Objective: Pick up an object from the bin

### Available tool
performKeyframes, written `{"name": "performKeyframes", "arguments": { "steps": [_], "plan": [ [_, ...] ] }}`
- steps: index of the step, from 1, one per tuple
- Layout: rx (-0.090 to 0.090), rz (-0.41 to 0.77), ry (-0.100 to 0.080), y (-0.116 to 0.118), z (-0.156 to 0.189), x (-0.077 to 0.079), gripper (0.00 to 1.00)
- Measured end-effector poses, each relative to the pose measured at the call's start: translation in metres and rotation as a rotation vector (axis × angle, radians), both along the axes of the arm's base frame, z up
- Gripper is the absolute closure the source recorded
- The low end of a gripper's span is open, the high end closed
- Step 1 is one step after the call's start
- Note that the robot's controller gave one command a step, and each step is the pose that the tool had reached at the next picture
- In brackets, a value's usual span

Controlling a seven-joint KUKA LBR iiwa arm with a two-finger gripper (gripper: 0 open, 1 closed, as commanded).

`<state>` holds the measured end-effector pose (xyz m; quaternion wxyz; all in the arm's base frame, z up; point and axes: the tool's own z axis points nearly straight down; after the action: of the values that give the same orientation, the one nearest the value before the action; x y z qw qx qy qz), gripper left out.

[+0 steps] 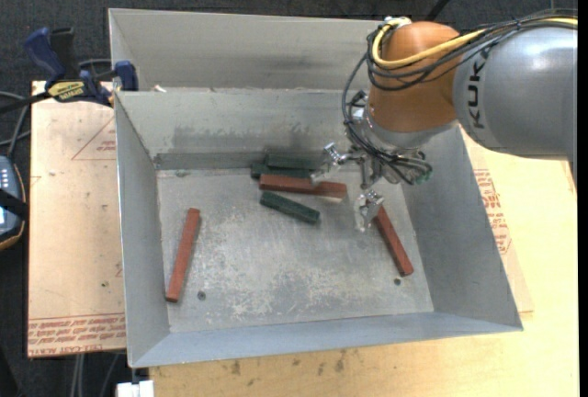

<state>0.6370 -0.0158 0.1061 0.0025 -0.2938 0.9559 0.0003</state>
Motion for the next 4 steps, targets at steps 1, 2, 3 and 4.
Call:
{"name": "performKeyframes", "arguments": {
  "steps": [1,2,3,4],
  "plan": [
    [0.003,-0.204,0.001,0.007,0.013,0.006,0.00],
    [0.004,-0.009,-0.027,0.044,-0.022,0.025,1.00],
    [-0.008,-0.007,0.004,0.038,-0.023,0.020,0.00],
    [0.006,-0.008,-0.025,0.045,-0.023,0.024,1.00]
  ]
}}
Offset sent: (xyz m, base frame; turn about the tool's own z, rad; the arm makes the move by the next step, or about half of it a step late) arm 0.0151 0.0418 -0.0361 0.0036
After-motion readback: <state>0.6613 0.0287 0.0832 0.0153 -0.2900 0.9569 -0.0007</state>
